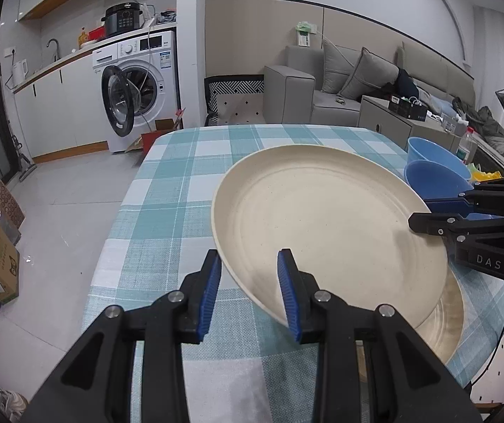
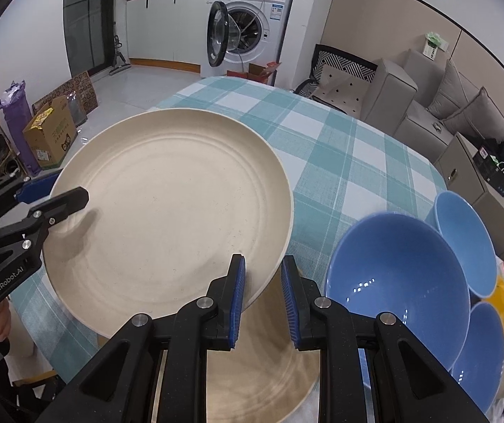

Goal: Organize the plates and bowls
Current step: 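Lift the gripped cream plate and carry it over the other cream plate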

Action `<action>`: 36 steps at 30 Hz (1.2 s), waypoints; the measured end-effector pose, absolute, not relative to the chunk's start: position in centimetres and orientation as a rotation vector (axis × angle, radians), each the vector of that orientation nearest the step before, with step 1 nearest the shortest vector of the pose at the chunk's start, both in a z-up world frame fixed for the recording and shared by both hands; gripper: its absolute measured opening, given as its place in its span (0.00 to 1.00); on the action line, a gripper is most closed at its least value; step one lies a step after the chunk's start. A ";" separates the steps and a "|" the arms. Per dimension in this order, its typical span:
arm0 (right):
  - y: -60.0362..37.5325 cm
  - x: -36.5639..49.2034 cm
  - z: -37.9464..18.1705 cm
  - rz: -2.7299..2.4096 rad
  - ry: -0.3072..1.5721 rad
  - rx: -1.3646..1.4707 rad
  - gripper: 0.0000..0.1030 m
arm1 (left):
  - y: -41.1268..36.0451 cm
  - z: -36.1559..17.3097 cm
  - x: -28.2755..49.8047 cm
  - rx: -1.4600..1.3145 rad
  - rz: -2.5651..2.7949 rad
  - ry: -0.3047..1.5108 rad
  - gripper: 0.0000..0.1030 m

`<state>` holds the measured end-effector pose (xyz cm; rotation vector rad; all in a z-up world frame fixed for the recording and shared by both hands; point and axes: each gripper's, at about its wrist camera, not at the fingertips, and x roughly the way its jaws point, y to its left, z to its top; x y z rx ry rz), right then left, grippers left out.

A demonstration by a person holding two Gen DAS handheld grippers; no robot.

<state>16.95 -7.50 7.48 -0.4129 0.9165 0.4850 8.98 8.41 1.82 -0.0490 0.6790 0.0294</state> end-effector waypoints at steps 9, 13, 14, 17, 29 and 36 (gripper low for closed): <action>-9.5 16.0 7.1 0.462 0.929 -0.397 0.21 | 6.7 1.4 9.1 -0.018 -0.003 0.701 0.31; -10.2 15.4 6.9 0.453 0.930 -0.393 0.21 | 6.2 1.3 9.1 -0.001 -0.017 0.709 0.31; -10.3 15.3 6.8 0.453 0.933 -0.389 0.21 | 6.1 1.2 9.1 0.001 -0.018 0.713 0.31; -10.5 15.0 6.5 0.452 0.941 -0.391 0.21 | 6.0 0.9 9.2 0.011 -0.021 0.728 0.31; -11.4 13.9 4.8 0.437 0.990 -0.395 0.21 | 4.9 0.2 9.4 0.057 -0.049 0.762 0.31; -11.8 13.6 4.8 0.427 1.001 -0.394 0.21 | 4.3 -0.1 9.3 0.087 -0.067 0.777 0.31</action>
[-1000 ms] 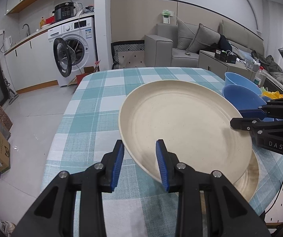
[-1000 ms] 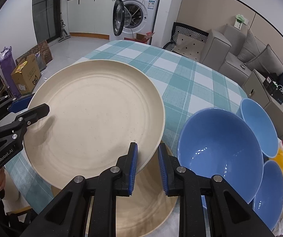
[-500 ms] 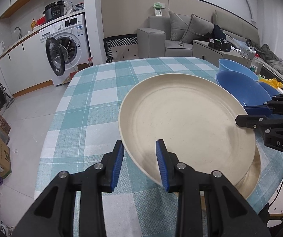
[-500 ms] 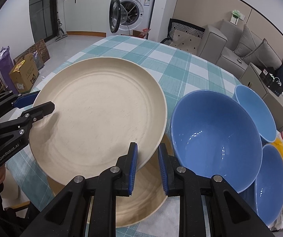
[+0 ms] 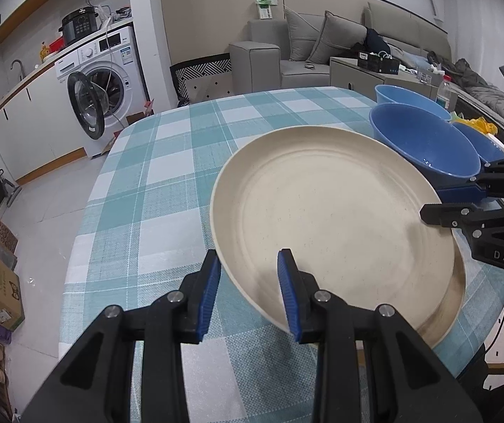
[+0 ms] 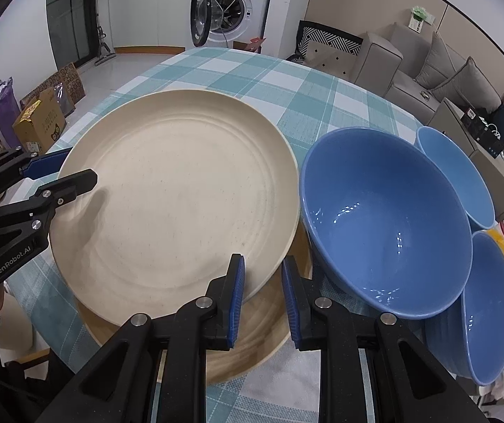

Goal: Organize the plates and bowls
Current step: 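Lift the gripped cream plate and carry it over the other cream plate, then lower the cream plate onto the other plate and open both grippers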

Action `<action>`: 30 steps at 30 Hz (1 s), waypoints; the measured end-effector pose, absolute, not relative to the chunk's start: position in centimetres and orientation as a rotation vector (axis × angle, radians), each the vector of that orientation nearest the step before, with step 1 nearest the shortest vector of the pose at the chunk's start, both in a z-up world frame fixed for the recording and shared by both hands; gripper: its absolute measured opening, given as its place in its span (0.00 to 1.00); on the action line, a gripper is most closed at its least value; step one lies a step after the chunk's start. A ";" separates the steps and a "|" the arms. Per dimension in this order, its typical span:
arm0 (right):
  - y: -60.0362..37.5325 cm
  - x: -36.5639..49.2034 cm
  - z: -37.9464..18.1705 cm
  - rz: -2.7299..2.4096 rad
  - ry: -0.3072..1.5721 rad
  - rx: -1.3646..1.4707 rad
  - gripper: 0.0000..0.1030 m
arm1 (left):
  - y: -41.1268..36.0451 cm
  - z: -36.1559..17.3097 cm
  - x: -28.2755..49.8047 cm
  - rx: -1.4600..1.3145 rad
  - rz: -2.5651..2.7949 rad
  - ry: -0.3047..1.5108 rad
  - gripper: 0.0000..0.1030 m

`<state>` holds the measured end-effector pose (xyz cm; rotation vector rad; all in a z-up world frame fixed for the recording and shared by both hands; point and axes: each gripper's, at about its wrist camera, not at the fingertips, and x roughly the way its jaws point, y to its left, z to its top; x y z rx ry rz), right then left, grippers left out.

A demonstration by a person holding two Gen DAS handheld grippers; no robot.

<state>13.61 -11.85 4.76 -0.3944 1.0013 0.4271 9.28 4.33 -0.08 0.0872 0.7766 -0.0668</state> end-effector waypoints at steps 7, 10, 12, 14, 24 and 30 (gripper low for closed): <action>-12.2 13.1 4.9 0.424 1.006 -0.396 0.21 | 3.9 -0.3 9.2 0.110 -0.079 0.788 0.31; -12.4 12.7 5.0 0.423 1.007 -0.400 0.21 | 3.6 -0.5 9.2 0.120 -0.085 0.795 0.31; -12.5 12.4 5.0 0.423 1.006 -0.407 0.21 | 3.4 -0.6 9.2 0.131 -0.088 0.801 0.31; -12.6 12.1 5.0 0.423 1.005 -0.413 0.21 | 3.3 -0.7 9.2 0.136 -0.093 0.806 0.31; -11.1 10.3 5.2 0.492 0.990 -0.461 0.22 | 1.9 -1.3 8.9 0.178 -0.166 0.828 0.32; -12.1 11.2 4.3 0.464 1.024 -0.438 0.22 | 1.6 -1.8 8.9 0.221 -0.142 0.833 0.38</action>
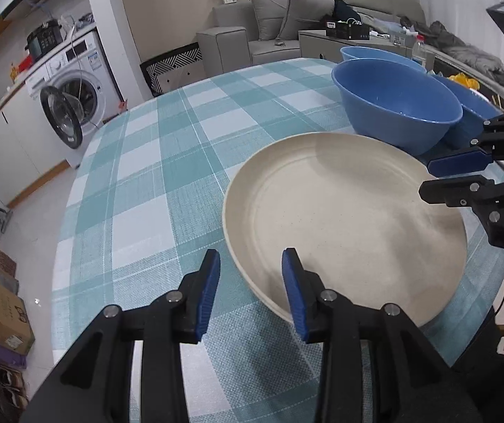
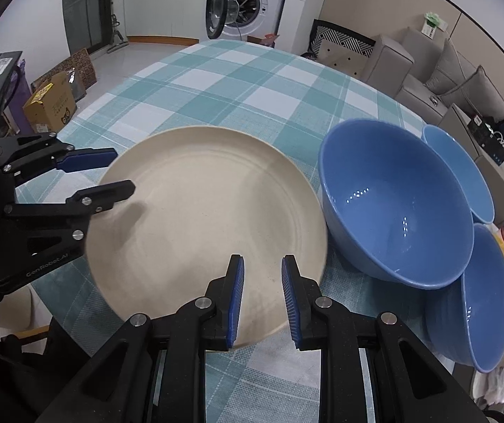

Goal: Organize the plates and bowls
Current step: 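Lower the cream plate onto the other plate and open both grippers, then move both open grippers toward the blue bowls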

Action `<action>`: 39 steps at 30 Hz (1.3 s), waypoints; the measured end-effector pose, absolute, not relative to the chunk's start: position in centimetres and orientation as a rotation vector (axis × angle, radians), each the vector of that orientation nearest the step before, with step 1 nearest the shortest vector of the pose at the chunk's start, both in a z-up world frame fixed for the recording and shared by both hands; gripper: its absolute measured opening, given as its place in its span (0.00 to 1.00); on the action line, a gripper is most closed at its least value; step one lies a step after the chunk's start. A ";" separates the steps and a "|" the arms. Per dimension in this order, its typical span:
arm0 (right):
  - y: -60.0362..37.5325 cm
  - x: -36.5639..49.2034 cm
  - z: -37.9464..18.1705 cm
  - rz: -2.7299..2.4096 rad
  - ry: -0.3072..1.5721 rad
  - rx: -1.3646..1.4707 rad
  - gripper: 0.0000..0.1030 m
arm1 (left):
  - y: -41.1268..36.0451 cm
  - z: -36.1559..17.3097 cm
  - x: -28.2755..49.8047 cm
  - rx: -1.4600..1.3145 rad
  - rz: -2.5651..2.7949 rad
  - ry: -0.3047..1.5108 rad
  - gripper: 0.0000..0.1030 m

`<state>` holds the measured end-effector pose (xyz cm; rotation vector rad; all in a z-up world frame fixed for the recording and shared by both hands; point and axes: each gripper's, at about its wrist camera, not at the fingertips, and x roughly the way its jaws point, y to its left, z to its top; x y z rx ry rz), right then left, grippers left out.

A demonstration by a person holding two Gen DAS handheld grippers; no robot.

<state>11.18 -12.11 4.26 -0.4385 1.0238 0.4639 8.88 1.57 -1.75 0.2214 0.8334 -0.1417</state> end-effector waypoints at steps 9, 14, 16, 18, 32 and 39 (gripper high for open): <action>-12.2 11.6 3.1 0.488 1.051 -0.415 0.28 | 1.9 -2.0 9.0 0.245 -0.098 0.821 0.57; -12.1 11.4 3.1 0.517 1.048 -0.401 0.36 | 2.0 -2.1 9.1 0.239 -0.098 0.817 0.58; -12.2 11.4 3.2 0.523 1.045 -0.394 0.46 | 1.9 -2.2 9.2 0.239 -0.099 0.820 0.58; -12.3 11.3 3.5 0.538 1.035 -0.379 0.48 | 1.9 -2.1 9.3 0.229 -0.106 0.831 0.58; -14.0 10.2 7.7 0.578 0.875 -0.294 0.94 | 2.9 2.4 7.7 0.059 -0.183 0.713 0.98; -16.3 10.3 9.1 0.562 0.848 -0.233 0.98 | 2.3 3.0 7.9 0.003 -0.196 0.699 0.98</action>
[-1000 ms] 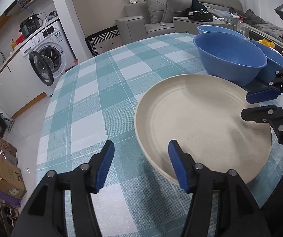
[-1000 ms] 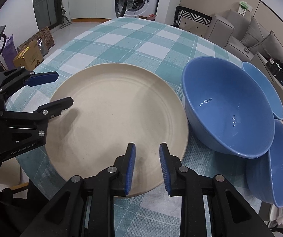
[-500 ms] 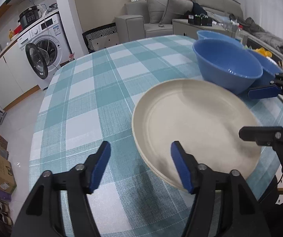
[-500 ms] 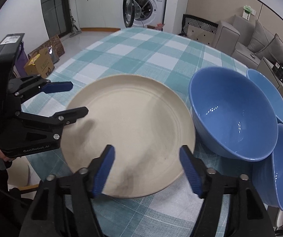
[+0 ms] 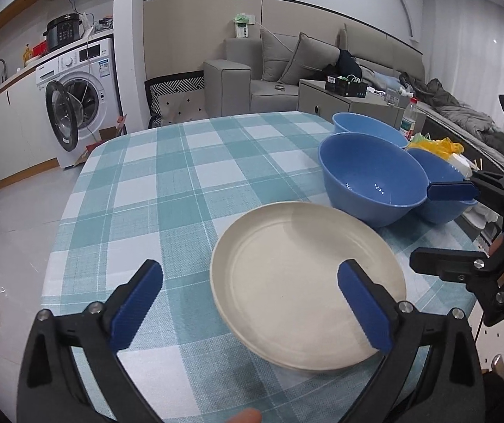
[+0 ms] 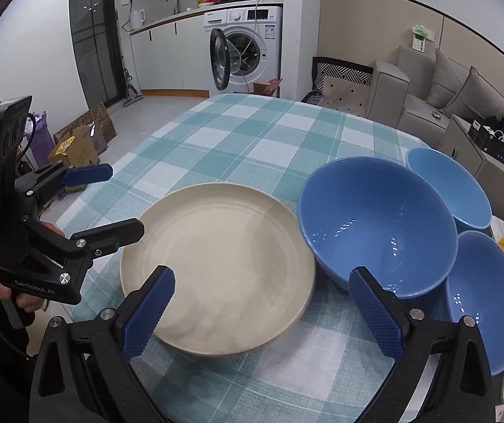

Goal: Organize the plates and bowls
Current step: 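Move both open grippers toward the blue bowls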

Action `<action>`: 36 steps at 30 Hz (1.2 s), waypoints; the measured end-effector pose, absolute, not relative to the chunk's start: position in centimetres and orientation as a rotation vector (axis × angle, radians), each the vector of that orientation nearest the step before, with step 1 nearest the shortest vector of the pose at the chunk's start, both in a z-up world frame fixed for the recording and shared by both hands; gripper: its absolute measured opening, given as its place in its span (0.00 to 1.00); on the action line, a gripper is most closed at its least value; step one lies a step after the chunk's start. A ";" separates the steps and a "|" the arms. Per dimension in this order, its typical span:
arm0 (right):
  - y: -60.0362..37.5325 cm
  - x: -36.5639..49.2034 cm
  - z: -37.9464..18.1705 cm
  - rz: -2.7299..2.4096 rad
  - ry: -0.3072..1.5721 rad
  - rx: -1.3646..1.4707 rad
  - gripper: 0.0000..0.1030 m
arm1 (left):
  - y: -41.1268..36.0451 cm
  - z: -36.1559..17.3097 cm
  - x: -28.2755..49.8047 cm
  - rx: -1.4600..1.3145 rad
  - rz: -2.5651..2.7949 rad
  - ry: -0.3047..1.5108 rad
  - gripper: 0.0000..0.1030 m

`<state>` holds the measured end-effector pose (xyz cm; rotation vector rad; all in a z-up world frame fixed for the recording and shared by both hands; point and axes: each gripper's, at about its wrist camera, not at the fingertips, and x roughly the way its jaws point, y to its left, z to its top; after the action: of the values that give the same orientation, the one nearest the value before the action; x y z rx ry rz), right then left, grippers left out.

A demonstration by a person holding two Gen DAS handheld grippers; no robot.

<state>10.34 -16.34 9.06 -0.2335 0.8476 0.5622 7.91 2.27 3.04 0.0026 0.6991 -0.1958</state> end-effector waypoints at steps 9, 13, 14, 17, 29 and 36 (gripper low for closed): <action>-20.1 10.7 11.2 0.516 0.805 -0.175 0.99 | 0.7 3.9 8.9 -0.036 -0.208 0.693 0.98; -21.6 11.2 12.3 0.496 0.786 -0.139 0.99 | -0.2 4.7 9.5 -0.020 -0.204 0.685 0.98; -22.0 11.3 12.5 0.492 0.782 -0.129 0.99 | -0.5 5.0 9.6 -0.015 -0.207 0.679 0.98; -23.2 11.6 13.7 0.476 0.756 -0.102 0.99 | -1.2 5.9 9.9 0.004 -0.202 0.658 0.98; -28.2 12.8 18.6 0.381 0.681 -0.039 0.99 | -4.0 8.4 13.3 0.006 -0.232 0.624 0.98; -31.1 14.3 20.3 0.330 0.679 -0.019 0.99 | -6.1 9.7 15.6 0.014 -0.267 0.615 0.98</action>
<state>14.30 -31.07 20.26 -0.0192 0.6789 0.3303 15.61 -6.11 9.69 0.0141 0.6146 -0.2668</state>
